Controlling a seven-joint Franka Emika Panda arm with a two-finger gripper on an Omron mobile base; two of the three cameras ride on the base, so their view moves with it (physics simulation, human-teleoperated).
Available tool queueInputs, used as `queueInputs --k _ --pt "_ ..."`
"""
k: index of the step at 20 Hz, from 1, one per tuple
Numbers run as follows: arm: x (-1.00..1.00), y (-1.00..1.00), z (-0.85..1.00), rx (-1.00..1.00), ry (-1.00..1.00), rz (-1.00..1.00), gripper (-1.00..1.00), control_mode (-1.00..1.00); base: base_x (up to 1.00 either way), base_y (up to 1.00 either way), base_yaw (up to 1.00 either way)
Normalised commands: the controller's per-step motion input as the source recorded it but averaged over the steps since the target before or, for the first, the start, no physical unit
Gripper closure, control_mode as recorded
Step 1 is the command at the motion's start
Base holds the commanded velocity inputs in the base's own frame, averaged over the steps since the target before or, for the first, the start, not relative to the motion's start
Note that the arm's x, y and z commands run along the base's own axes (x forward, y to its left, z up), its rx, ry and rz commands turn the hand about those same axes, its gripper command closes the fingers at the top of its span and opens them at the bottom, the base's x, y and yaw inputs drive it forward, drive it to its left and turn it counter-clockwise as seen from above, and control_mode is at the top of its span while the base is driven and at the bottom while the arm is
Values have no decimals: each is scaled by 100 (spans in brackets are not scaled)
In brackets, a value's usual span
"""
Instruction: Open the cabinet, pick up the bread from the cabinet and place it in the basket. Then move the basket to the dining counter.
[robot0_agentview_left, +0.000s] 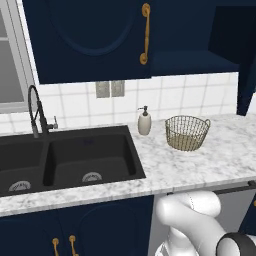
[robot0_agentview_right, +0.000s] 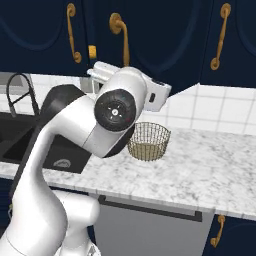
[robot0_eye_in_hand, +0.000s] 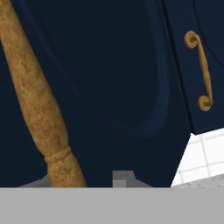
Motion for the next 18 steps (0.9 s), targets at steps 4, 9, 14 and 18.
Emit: queueInputs --k 4,9,14,18 --pt "-41 -100 -7 5 -11 -1 100 -100 0 0 0" --pt "-57 -100 -5 1 -9 -8 100 -100 0 0 0" --pt "-100 -40 15 6 -10 0 100 -100 0 0 0" --pt "-100 76 3 3 -16 0 100 -100 0 0 0"
